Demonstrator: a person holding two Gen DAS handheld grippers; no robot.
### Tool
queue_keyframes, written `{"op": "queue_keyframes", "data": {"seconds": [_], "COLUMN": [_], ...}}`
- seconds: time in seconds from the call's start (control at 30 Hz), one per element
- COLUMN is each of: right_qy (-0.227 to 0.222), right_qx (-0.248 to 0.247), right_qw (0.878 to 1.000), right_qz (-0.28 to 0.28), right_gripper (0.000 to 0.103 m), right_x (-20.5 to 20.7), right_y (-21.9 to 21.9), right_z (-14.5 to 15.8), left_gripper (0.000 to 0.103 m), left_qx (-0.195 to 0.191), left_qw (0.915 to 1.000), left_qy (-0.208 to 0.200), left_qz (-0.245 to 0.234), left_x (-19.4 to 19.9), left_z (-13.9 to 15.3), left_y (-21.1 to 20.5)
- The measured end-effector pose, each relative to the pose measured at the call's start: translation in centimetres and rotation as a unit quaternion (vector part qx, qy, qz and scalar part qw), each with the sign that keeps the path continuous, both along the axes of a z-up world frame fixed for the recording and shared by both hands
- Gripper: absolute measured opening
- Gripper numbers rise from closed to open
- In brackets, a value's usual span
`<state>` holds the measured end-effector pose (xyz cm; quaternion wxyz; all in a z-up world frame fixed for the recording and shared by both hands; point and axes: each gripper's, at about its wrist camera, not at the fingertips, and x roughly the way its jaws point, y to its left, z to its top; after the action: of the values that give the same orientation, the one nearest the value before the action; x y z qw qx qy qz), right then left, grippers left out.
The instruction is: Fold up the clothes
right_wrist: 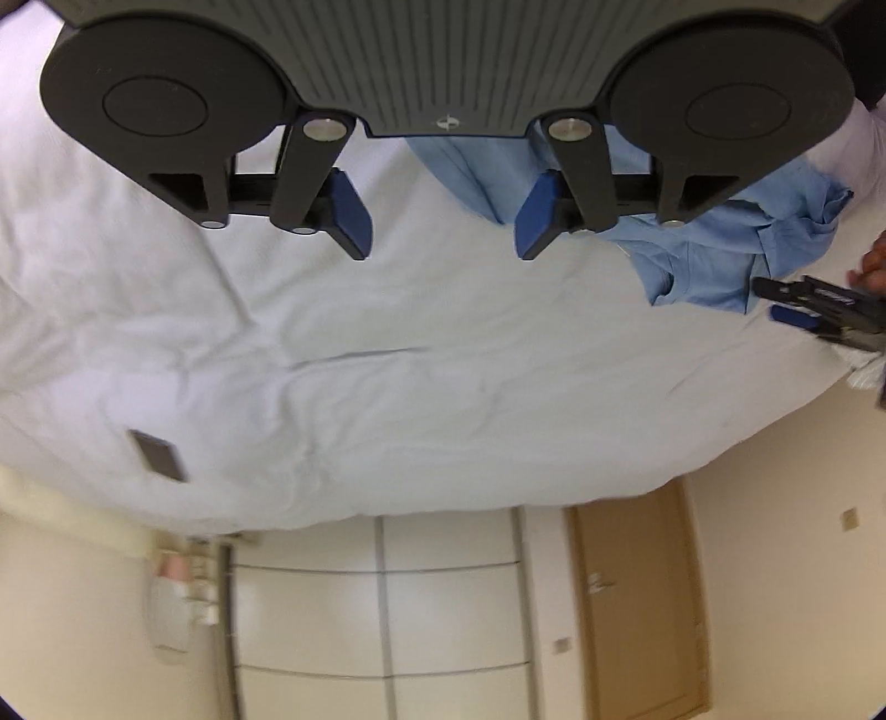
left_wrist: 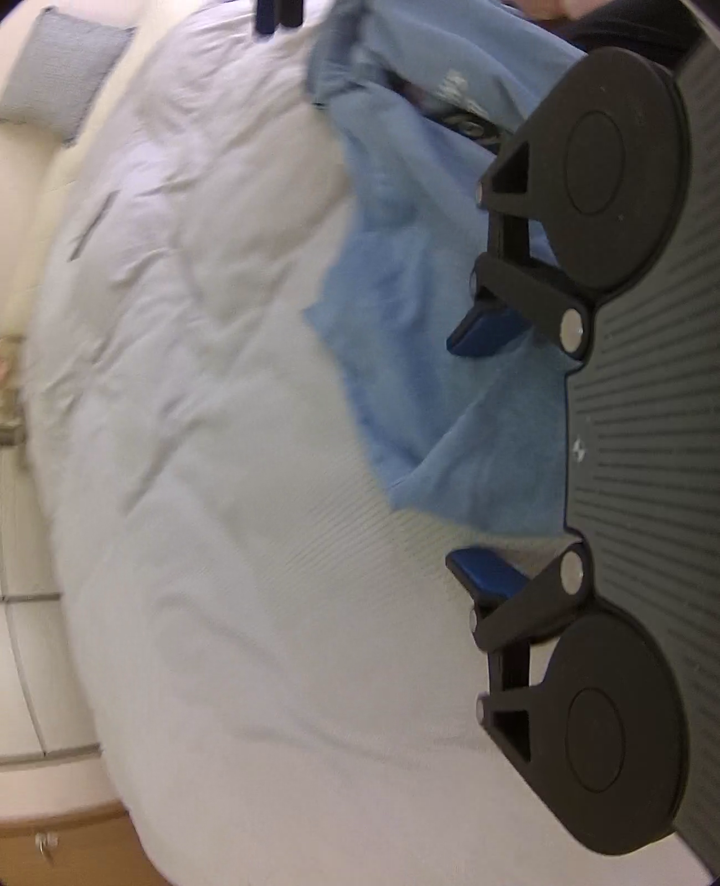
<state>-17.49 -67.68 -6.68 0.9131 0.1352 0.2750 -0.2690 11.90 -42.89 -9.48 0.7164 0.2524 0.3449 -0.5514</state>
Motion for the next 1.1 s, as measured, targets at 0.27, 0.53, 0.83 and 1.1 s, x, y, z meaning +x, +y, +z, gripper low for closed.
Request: {"op": "queue_keyframes", "data": {"seconds": [0.27,0.53,0.83,1.1], "right_qy": [0.053,-0.015,-0.158,-0.208], "right_qx": [0.133,-0.005,-0.188,-0.168], "right_qw": [0.988,1.0,0.967,0.963], "right_qz": [0.055,0.01,-0.072,-0.03], "right_gripper": [0.027,0.0,0.0,0.0], "right_x": [3.9,0.8,0.9,-0.6], "right_y": [-3.8,-2.1,-3.2,-3.0], "right_z": [-5.1,1.2,8.4,9.0], "left_gripper": [0.0,0.0,0.0,0.019], "left_qx": [-0.079,-0.208,-0.266,-0.146], "left_qw": [0.996,0.9681,0.9405,0.9656], "left_qy": [-0.041,-0.136,-0.178,-0.112], "left_qz": [-0.002,0.03,0.115,0.183], "left_x": [-1.9,-0.7,4.0,9.4], "left_z": [4.7,14.7,17.8,11.0], "left_y": [4.5,5.2,2.7,0.3]}}
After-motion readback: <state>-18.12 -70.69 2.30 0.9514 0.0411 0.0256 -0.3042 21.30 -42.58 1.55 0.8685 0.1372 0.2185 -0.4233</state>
